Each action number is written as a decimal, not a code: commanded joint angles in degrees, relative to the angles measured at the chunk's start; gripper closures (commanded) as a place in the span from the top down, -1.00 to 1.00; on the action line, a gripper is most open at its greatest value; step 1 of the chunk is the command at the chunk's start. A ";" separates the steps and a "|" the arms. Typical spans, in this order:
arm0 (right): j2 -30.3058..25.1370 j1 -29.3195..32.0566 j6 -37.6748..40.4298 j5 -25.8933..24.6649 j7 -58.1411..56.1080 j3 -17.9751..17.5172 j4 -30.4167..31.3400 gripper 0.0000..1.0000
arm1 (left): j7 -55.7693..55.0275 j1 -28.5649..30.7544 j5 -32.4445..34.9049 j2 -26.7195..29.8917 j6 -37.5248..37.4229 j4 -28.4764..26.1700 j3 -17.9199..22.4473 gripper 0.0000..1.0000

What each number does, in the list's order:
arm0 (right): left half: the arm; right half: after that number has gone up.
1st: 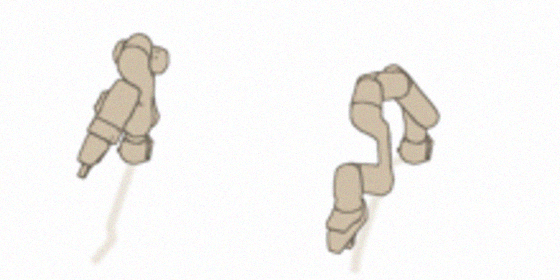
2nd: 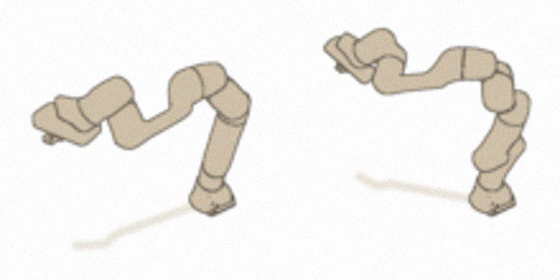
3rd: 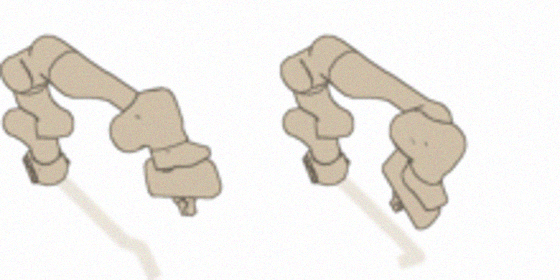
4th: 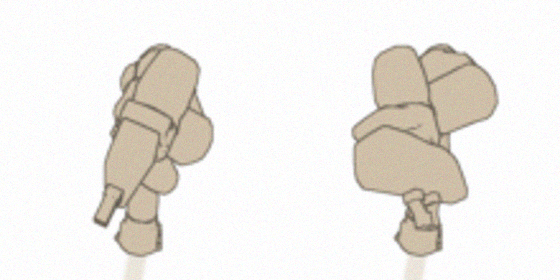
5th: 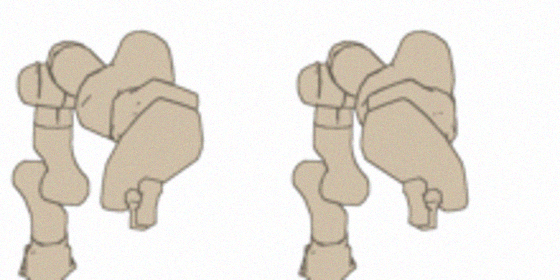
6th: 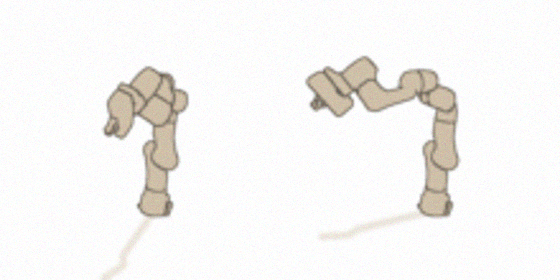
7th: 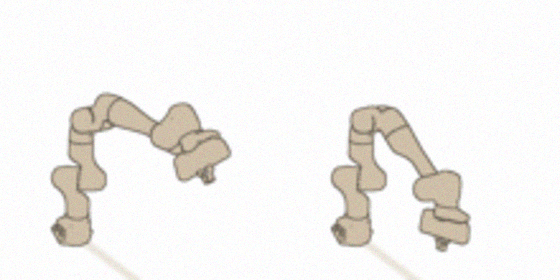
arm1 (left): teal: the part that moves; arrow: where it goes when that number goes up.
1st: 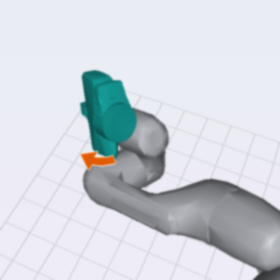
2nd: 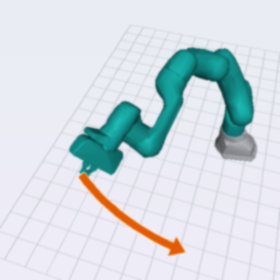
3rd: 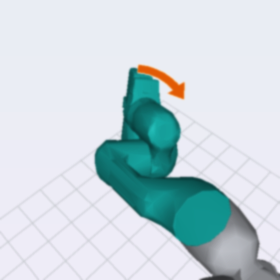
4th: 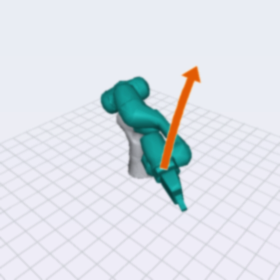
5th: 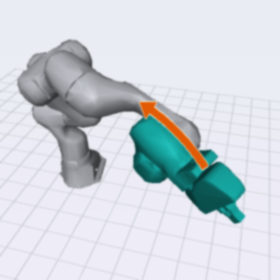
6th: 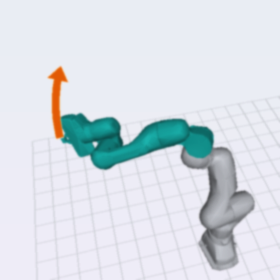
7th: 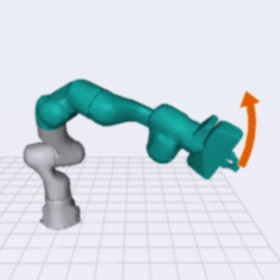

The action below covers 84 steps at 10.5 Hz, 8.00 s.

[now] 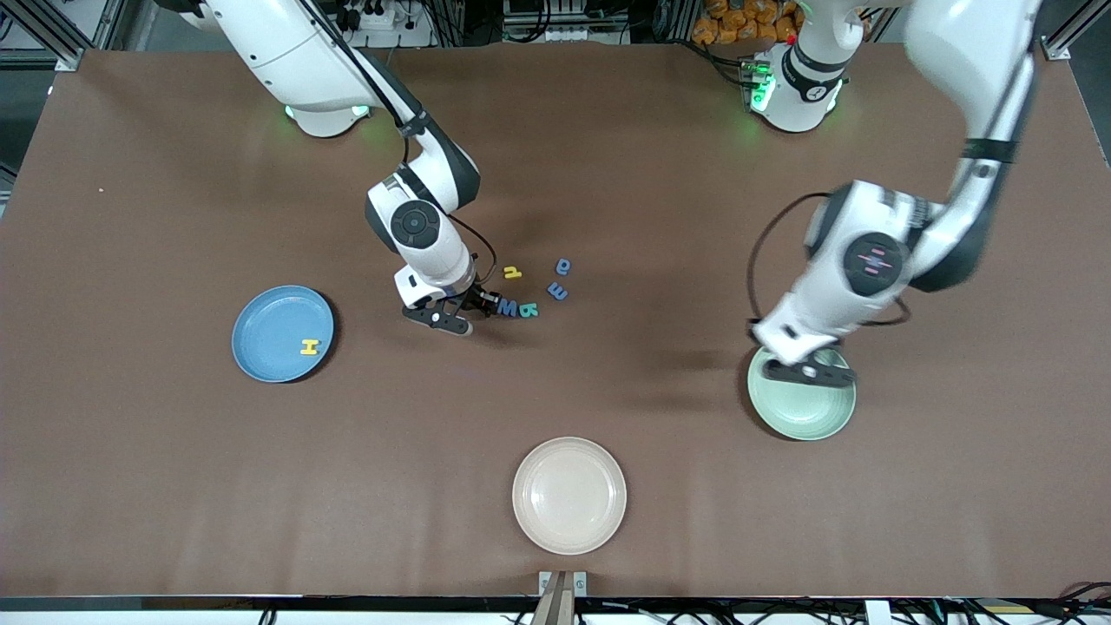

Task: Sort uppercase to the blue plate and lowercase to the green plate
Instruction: 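Carry the pink w onto the green plate and open the left gripper, then grasp the pink letter with the right gripper while the left gripper returns, then carry the pink letter onto the blue plate and open the right gripper, then grasp the blue m with the left gripper while the right gripper withdraws, then carry the blue m onto the green plate and open the left gripper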

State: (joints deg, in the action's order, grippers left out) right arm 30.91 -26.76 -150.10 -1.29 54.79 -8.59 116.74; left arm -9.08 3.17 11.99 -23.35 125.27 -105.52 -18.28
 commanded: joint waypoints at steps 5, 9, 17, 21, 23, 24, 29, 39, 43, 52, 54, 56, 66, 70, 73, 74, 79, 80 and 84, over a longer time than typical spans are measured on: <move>1.00 0.30 -1.95 -0.64 2.07 -0.46 -0.10 0.11 | 9.52 4.83 4.18 -11.62 0.67 9.09 -0.35 -0.24; 1.88 -1.02 -1.87 -4.67 8.83 -0.55 -0.89 0.11 | 8.38 3.78 4.10 -11.11 0.59 9.45 -0.79 1.00; 1.88 -1.02 -0.99 -6.62 8.23 -2.13 -0.46 -0.10 | -6.81 -9.75 3.39 -9.79 0.24 8.13 -2.46 1.00; 1.79 -0.84 -0.90 -6.62 8.14 -2.22 -0.37 -0.34 | -14.53 -15.46 3.39 -10.31 0.24 7.78 -2.46 1.00; 1.70 -0.84 -0.29 -6.62 7.53 -2.22 -0.37 -0.44 | -18.75 -18.54 3.31 -10.49 0.32 8.04 -2.46 1.00; 1.61 -0.49 0.50 -6.62 6.83 -2.22 -0.54 -0.45 | -22.26 -19.94 3.30 -10.84 0.41 8.13 -2.46 1.00; -1.90 3.81 13.57 -6.62 -11.51 1.10 -3.96 -0.45 | -40.45 -25.31 2.34 -11.63 0.50 8.48 -2.46 1.00; -4.19 6.89 23.36 -5.83 -58.70 19.48 -5.73 -0.39 | -77.22 -38.06 1.02 -21.82 1.73 18.86 1.31 1.00; -3.84 6.98 23.09 -5.22 -59.72 19.58 -4.85 0.66 | -79.67 -39.03 1.63 -22.35 6.02 18.33 1.32 1.00; -4.45 6.28 20.55 2.61 -42.79 13.88 -5.29 0.73 | -80.04 -39.56 2.60 -22.62 7.18 15.60 1.32 0.72; -4.45 6.10 18.18 2.61 -37.06 11.68 -4.85 0.73 | -79.95 -39.56 2.60 -23.05 7.35 15.60 1.32 0.65; -4.71 5.84 18.09 2.61 -33.89 9.40 -4.68 0.73 | -79.95 -39.56 2.60 -23.49 8.49 15.60 1.32 0.58; -7.00 4.78 6.93 2.61 -24.74 4.20 2.44 0.74 | -78.72 -39.12 3.74 -24.03 8.85 15.60 1.32 -1.00; -6.39 3.91 4.47 2.61 -18.87 2.18 2.45 0.74 | -67.17 -32.11 3.83 -18.24 5.97 16.48 1.32 -1.00; -5.51 2.76 2.19 2.26 -12.98 0.51 1.92 0.73 | -51.71 -23.24 3.74 -14.19 3.24 16.31 1.05 -1.00; -5.07 1.20 1.48 1.65 -10.70 0.24 1.31 0.73 | -44.08 -20.16 3.22 -13.22 1.31 16.39 1.05 -1.00; -0.85 -4.00 1.47 -11.75 6.71 0.24 -4.58 0.73 | -14.43 -5.75 2.95 -9.44 -8.55 13.33 0.79 -1.00; -0.59 -4.09 1.47 -16.94 6.56 0.24 -4.85 0.73 | -10.03 -2.67 3.04 -9.35 -8.47 11.93 0.79 -1.00; 0.20 -5.58 -2.10 -24.29 -4.11 0.07 -4.94 0.75 | -3.66 1.58 3.04 -12.76 -8.38 11.30 0.79 -1.00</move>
State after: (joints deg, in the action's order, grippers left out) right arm 30.30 -31.56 -150.03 -24.23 55.72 -8.40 112.78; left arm -12.93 5.27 14.60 -35.05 116.92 -93.60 -16.78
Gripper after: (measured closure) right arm 0.119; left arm 0.727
